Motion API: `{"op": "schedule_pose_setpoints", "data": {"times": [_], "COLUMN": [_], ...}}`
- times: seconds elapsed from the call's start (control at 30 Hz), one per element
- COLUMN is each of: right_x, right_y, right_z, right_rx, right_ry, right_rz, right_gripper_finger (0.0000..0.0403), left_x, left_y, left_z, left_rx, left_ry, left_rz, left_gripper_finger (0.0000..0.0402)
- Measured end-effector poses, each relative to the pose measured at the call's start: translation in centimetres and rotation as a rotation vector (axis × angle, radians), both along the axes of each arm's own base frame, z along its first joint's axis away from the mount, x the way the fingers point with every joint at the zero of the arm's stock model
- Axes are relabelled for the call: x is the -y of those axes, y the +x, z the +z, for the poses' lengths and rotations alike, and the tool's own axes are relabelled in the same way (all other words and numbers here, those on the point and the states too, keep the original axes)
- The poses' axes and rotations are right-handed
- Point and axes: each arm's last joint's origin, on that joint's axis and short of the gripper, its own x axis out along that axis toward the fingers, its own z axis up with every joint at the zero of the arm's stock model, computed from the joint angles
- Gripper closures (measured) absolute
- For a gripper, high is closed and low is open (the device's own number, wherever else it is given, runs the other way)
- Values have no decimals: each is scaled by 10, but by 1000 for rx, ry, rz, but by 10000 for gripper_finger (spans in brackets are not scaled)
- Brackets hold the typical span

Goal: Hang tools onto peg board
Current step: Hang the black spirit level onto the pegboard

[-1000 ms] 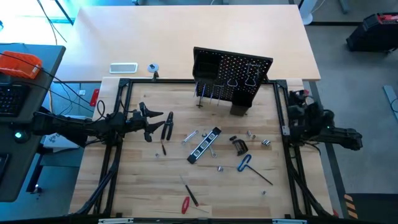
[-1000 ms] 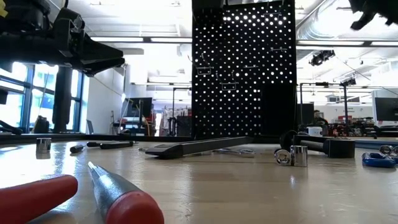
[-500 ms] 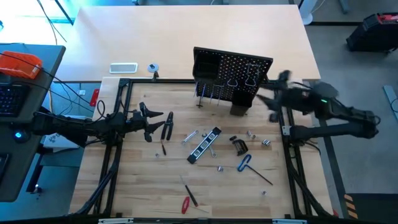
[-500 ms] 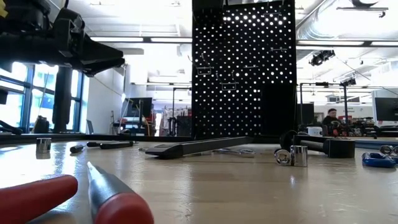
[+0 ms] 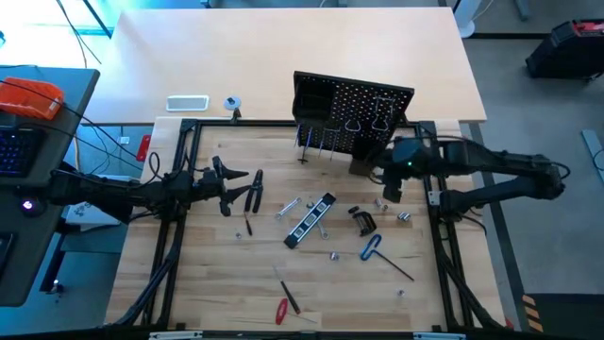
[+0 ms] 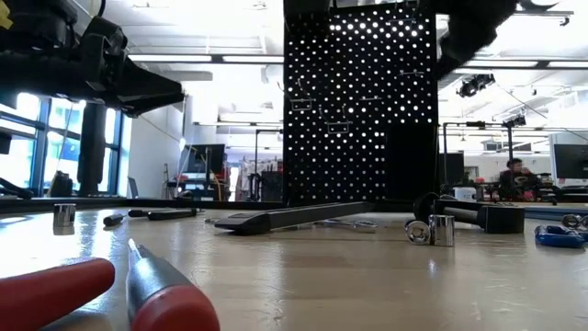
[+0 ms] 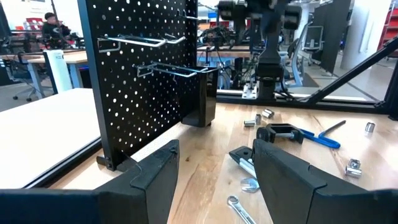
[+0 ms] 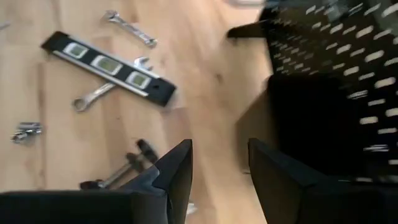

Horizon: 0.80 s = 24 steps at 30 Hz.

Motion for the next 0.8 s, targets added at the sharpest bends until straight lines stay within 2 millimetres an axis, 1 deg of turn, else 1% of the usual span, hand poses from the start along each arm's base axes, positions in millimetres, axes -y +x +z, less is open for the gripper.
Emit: {"op": "schedule_pose_setpoints", "data": {"times": [0.07, 0.17, 0.27, 0.37, 0.43, 0.53, 0.6, 0.67, 0.8], "right_x": [-1, -2, -2, 0, 3, 4, 4, 4, 4], "right_y": [4, 12, 19, 22, 21, 18, 16, 14, 13], "right_z": [-17, -44, -68, -80, -78, -66, -53, -40, -5], "right_rx": [81, 256, 467, 699, 864, 1089, 1231, 1338, 1466], "right_ry": [35, 52, 2, -86, -160, -275, -351, -433, -533], "right_rz": [32, 97, 148, 167, 171, 183, 195, 196, 190], "right_gripper_finger": [251, 251, 251, 251, 251, 251, 251, 251, 251], "left_x": [0, 0, 0, 0, 0, 0, 0, 0, 0], "left_y": [0, 0, 0, 0, 0, 0, 0, 0, 0], "left_z": [0, 0, 0, 0, 0, 0, 0, 0, 0], "left_rx": [-3, -4, -4, -4, -4, -4, -4, -3, -3], "left_ry": [0, 0, 0, 0, 0, 1, 1, 2, 2], "left_rz": [0, 0, 0, 0, 0, 0, 0, 0, 0], "left_gripper_finger": [204, 204, 204, 204, 204, 204, 204, 204, 204]}}
